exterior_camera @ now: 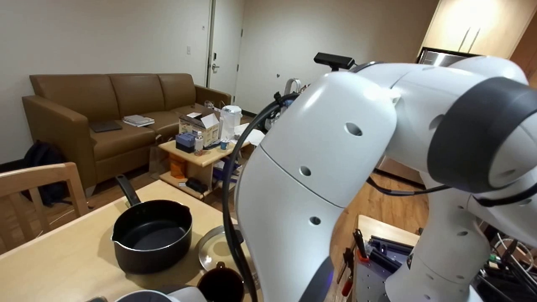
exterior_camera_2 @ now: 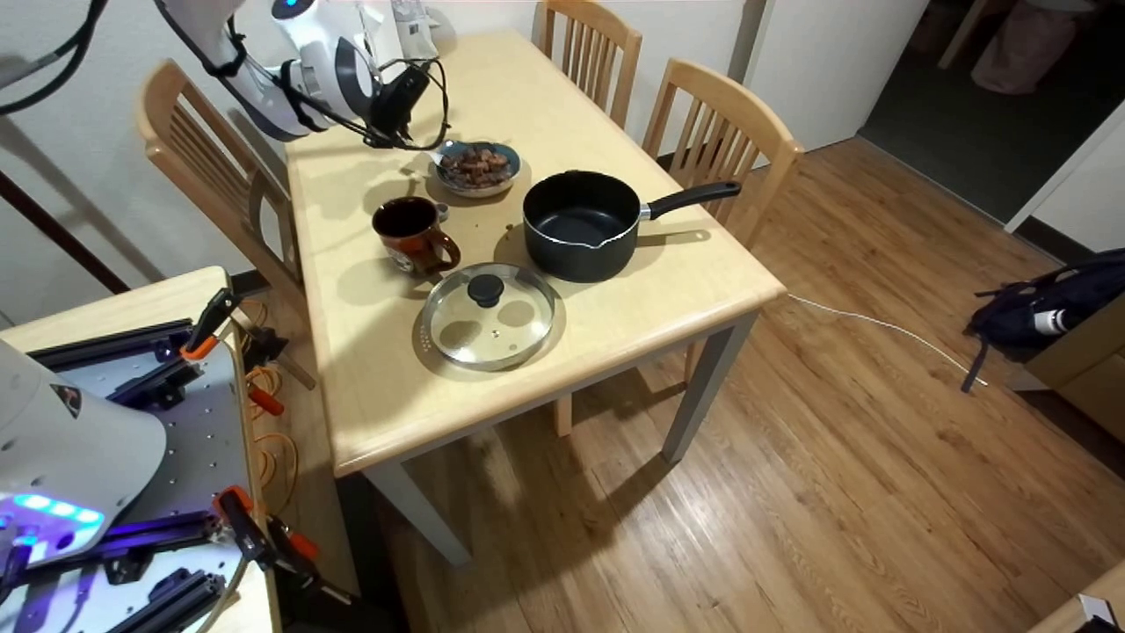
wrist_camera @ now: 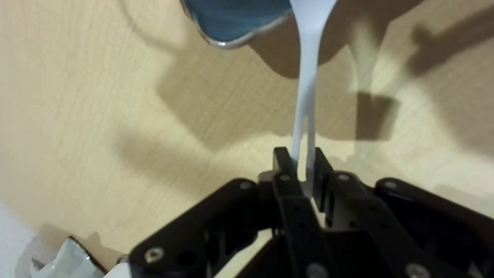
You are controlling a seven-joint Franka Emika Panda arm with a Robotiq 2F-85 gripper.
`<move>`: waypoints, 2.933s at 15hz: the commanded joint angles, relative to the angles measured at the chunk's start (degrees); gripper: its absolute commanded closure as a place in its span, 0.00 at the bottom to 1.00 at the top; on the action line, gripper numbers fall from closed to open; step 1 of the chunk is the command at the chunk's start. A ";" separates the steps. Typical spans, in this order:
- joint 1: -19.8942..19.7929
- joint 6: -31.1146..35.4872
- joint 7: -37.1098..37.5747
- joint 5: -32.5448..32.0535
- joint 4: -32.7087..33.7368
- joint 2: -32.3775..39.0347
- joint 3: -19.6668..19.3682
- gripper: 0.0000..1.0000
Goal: Remove the spoon from the bowl and put it in the mug
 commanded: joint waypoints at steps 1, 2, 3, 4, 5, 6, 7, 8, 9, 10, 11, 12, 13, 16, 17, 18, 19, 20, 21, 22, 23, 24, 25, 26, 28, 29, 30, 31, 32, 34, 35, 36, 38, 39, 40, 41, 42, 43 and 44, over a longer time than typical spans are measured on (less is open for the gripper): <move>5.90 12.25 6.10 1.63 -6.12 -4.92 -7.61 0.96; 11.67 14.98 7.91 4.93 -8.45 -7.98 -14.20 0.96; 15.30 15.86 4.47 11.04 -9.81 -9.87 -17.80 0.96; 19.64 17.14 2.59 16.31 -10.98 -10.78 -22.40 0.96; 23.96 17.14 0.78 21.07 -11.91 -11.88 -27.17 0.96; 28.54 17.77 -0.17 25.87 -12.74 -12.44 -31.99 0.96; 33.25 18.27 -0.57 30.74 -14.53 -13.28 -36.22 0.96; 37.98 17.86 -0.34 35.58 -16.49 -14.00 -39.99 0.96; 42.56 17.83 0.19 39.38 -18.12 -14.28 -43.43 0.96; 35.69 16.21 1.72 33.40 -12.68 -12.43 -38.51 0.96; 38.15 16.10 1.74 34.49 -13.64 -12.91 -40.30 0.85; 38.24 16.07 1.75 34.49 -13.55 -12.95 -39.96 0.85; 37.83 16.07 1.75 34.47 -13.40 -12.76 -39.48 0.85; 33.18 16.25 5.46 30.51 -12.08 -12.91 -36.15 0.96; 30.81 17.62 6.74 29.24 -12.21 -13.84 -33.61 0.96; 29.14 16.40 8.96 28.71 -10.40 -15.23 -31.56 0.96; 28.12 16.40 11.11 28.89 -10.17 -15.83 -30.27 0.96; 28.15 16.40 11.36 31.78 -9.76 -16.11 -29.87 0.96; 29.05 16.40 12.91 33.46 -10.11 -16.88 -30.62 0.96; 31.91 16.40 14.11 36.42 -11.19 -17.38 -33.61 0.96; 35.31 16.40 15.10 39.86 -12.69 -17.98 -37.05 0.96; 40.06 16.39 15.55 44.11 -15.13 -18.58 -41.61 0.96; 44.38 16.36 16.17 48.26 -16.79 -18.36 -45.79 0.96; 48.49 16.34 15.94 53.44 -18.14 -17.28 -49.75 0.96; 57.03 17.32 15.16 60.13 -22.62 -14.84 -56.45 0.96; 59.28 17.31 15.03 60.79 -23.90 -14.34 -57.35 0.96; 53.76 16.27 14.52 57.74 -20.32 -15.73 -53.86 0.85; 56.59 16.30 14.52 58.96 -22.14 -15.48 -55.42 0.85; 58.23 16.32 14.52 59.71 -23.12 -15.25 -56.05 0.85; 58.90 16.33 14.52 60.03 -23.47 -14.94 -56.28 0.85; 58.82 16.33 14.53 60.03 -23.47 -14.88 -56.44 0.85; 58.77 16.33 14.53 60.03 -23.47 -14.84 -56.63 0.96; 60.22 16.79 15.19 61.23 -24.44 -15.19 -58.10 0.96; 62.26 16.76 15.87 62.73 -25.25 -14.79 -60.21 0.96; 65.28 16.73 17.08 65.11 -26.56 -14.42 -63.10 0.96; 68.46 16.74 18.12 68.27 -28.08 -13.36 -66.28 0.96; 73.10 16.74 19.57 72.40 -30.28 -11.99 -70.45 0.96; 76.98 16.84 20.62 75.86 -32.56 -10.90 -73.67 0.96; 80.86 16.94 21.85 79.68 -35.16 -9.15 -76.56 0.96</move>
